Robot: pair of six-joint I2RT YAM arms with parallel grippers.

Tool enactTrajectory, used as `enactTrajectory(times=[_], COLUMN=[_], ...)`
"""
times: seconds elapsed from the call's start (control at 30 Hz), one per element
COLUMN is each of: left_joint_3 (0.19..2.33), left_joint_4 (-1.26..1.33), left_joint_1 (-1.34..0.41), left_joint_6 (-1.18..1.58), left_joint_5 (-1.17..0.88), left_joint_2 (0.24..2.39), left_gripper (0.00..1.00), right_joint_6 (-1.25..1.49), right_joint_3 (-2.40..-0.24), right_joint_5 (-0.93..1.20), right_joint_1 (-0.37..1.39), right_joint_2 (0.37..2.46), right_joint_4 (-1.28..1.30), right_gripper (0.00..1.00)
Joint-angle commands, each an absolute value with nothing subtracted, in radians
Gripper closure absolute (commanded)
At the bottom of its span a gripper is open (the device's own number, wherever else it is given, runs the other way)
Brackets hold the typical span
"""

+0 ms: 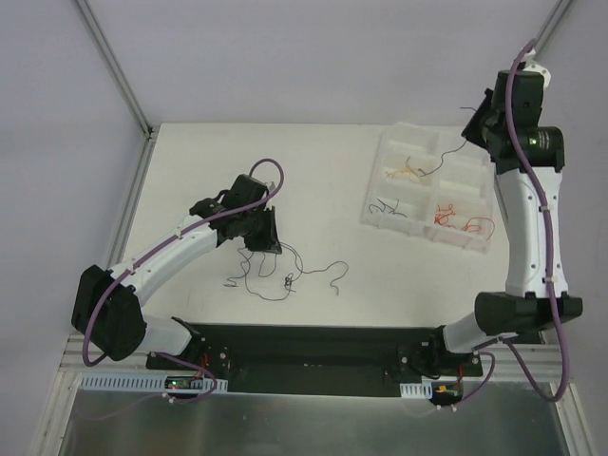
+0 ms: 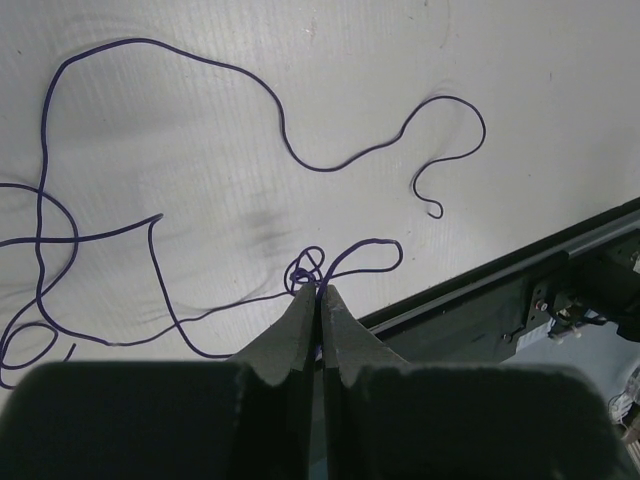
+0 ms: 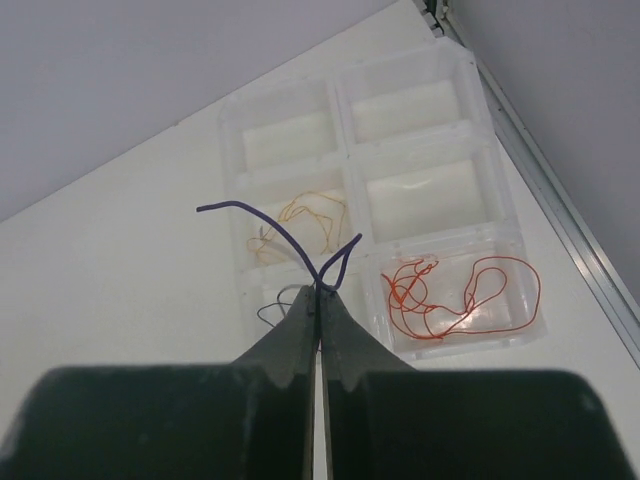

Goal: Untangle the cables

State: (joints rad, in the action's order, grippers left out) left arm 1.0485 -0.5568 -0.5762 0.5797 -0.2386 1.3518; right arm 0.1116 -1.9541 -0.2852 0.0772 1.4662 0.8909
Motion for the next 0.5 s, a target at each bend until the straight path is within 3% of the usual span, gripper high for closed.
enactTrajectory(times=[0.0,0.23,0.47], left_joint_3=[1.077,1.092,1.126], left_joint_4=[-0.543,-0.545,-0.545], left_joint_1=[-0.58,-0.58,-0.58], left_joint_6=[0.549,0.523,0.47], left_joint_5=[-0.273,-0.31,-0.322], left_joint_2=[1.319,1.327,1.333], left_gripper=[1.0,1.0,1.0], right_joint_6=[0.112,0.129,0.089], right_joint_3=[-2.11,-2.243,-2.165], right_joint_5=[-0.308,-0.268,-0.298], right_joint_1=[0.005,-0.153,-0.181], right_joint_2=[1.569,1.727,1.801], right_joint_4=[0.956,0.966,0.917], right_gripper=[1.0,0.99,1.0])
